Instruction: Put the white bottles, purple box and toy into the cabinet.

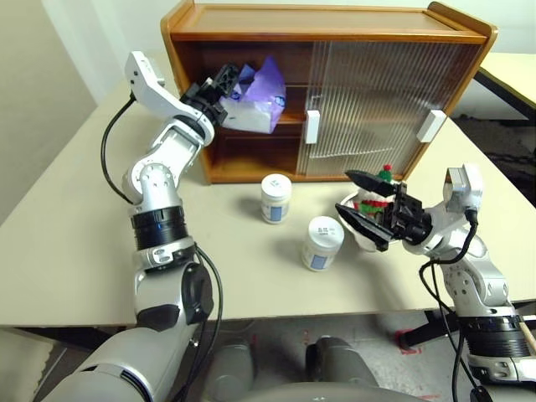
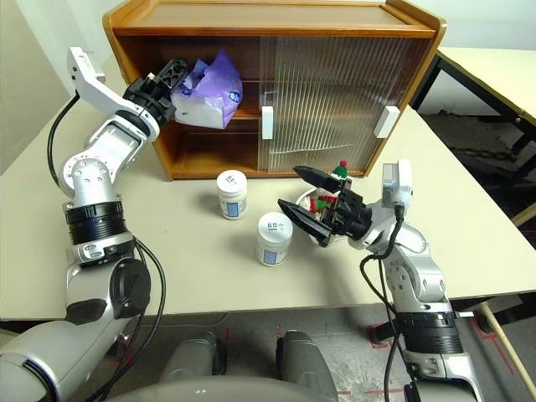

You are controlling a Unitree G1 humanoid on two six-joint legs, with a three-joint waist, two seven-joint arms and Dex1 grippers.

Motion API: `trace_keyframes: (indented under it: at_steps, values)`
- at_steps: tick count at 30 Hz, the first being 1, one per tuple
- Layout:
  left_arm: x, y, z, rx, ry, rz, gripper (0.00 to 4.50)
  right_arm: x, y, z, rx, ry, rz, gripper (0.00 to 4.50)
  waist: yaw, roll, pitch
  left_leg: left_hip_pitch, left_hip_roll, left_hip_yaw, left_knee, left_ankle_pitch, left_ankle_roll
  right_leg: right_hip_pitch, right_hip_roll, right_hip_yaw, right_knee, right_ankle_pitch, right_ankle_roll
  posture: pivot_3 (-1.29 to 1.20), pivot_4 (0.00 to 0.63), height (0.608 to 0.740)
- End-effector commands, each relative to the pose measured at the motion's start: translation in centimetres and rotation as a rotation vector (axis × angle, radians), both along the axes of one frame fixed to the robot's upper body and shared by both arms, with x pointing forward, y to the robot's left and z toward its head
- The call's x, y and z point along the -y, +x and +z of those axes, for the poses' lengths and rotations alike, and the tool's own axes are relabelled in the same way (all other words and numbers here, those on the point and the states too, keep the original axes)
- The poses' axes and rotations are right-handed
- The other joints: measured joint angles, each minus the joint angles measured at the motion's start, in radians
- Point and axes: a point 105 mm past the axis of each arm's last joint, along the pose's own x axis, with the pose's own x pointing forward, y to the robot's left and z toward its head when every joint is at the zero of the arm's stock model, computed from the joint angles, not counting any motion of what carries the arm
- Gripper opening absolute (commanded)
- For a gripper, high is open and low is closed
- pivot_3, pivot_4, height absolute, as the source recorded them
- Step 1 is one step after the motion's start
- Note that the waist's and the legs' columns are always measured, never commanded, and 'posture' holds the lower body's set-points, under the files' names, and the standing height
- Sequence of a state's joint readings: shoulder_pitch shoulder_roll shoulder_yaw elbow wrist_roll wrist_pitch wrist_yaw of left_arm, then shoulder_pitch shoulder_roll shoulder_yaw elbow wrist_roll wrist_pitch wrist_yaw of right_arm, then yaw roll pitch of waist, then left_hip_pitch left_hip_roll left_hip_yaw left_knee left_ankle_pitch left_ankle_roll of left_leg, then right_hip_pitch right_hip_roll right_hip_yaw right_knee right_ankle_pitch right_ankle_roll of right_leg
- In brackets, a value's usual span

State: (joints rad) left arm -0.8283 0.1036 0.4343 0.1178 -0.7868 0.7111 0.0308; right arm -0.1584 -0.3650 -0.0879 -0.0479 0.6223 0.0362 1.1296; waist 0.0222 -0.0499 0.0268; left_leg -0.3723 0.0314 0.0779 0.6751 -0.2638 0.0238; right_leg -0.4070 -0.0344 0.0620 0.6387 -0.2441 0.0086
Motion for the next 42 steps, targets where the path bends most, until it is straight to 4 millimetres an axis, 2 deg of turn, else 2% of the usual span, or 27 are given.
trace_keyframes:
  at_steps: [1,6,9,12,13,15,20,25,30,34,42]
  values:
    - [-0.4,-0.7,1.0,0.054,0.051,0.012,4.48,-0.2,0.2,-0.2,-0.003,-0.007,0.015,4.50,0.001,0.000,0.000,0.000,0.000,0.000,0.000,0.000,0.000,0.000,0.000,0.000,0.000,0.000,0.000,0.13,0.000,0.740]
    - [-0.6,-1.8,0.8,0.081,0.180,0.002,4.48,-0.2,0.2,-0.4,-0.006,-0.008,0.022,4.50,-0.004,0.000,0.000,0.000,0.000,0.000,0.000,0.000,0.000,0.000,0.000,0.000,0.000,0.000,0.000,0.14,0.000,0.740]
    - [-0.4,-3.3,1.1,0.168,0.296,-0.056,4.48,-0.2,0.2,-0.6,-0.011,-0.013,0.027,4.50,-0.005,0.001,0.000,0.001,0.000,0.000,0.000,0.000,0.000,0.000,0.000,0.000,0.002,0.000,0.000,0.15,0.000,0.740]
    - [-0.1,-4.5,1.1,0.243,0.305,-0.124,4.48,-0.2,0.2,-0.7,-0.013,-0.018,0.032,4.50,-0.001,0.001,0.001,0.001,0.001,0.000,0.000,0.000,0.000,0.000,0.000,0.000,0.003,-0.001,-0.001,0.15,0.000,0.740]
    - [0.1,-4.8,0.9,0.248,0.323,-0.146,4.32,-0.2,0.1,-0.7,-0.014,-0.021,0.034,4.50,0.002,0.001,0.001,0.001,0.001,0.000,0.000,0.000,0.000,0.000,0.000,0.000,0.003,-0.001,-0.001,0.15,0.000,0.740]
    - [0.7,-5.6,0.4,0.261,0.359,-0.212,3.87,-0.1,0.1,-0.8,-0.015,-0.022,0.034,4.50,0.006,0.001,0.001,0.001,0.001,0.000,0.000,0.000,0.000,0.000,-0.001,0.000,0.003,-0.001,-0.001,0.15,0.000,0.740]
    - [1.6,-6.5,-0.3,0.291,0.421,-0.284,1.95,-0.1,0.0,-0.8,-0.017,-0.026,0.033,4.50,0.019,0.001,0.001,0.001,0.002,0.000,0.000,0.000,0.000,0.000,-0.001,0.000,0.003,-0.002,0.000,0.14,0.000,0.740]
    - [3.1,-6.3,-3.0,0.234,0.479,-0.350,0.01,-0.5,-0.2,-1.0,-0.024,-0.028,0.041,4.50,0.023,0.001,0.001,0.001,0.002,0.000,0.000,0.000,0.000,0.000,-0.001,0.000,0.003,-0.003,0.000,0.14,0.000,0.740]
    - [3.6,-4.6,-4.2,0.204,0.541,-0.312,0.01,-0.6,-0.2,-1.0,-0.027,-0.027,0.043,4.50,0.024,0.001,0.001,0.001,0.002,0.000,0.000,0.000,0.000,0.000,-0.002,0.000,0.003,-0.003,0.000,0.13,0.000,0.740]
    - [2.8,-2.3,-3.8,0.182,0.591,-0.220,0.01,-0.8,-0.3,-1.1,-0.029,-0.026,0.043,4.50,0.023,0.001,0.001,0.001,0.001,0.000,0.000,0.000,0.000,0.000,-0.001,0.000,0.003,-0.003,0.000,0.12,0.000,0.740]
    - [2.9,0.9,-3.7,0.177,0.620,-0.157,0.01,-0.7,-0.3,-0.7,-0.019,-0.024,0.030,4.50,0.020,0.001,0.001,0.000,0.000,0.000,0.001,0.000,0.000,0.000,-0.001,-0.001,0.002,-0.003,0.001,0.08,0.000,0.740]
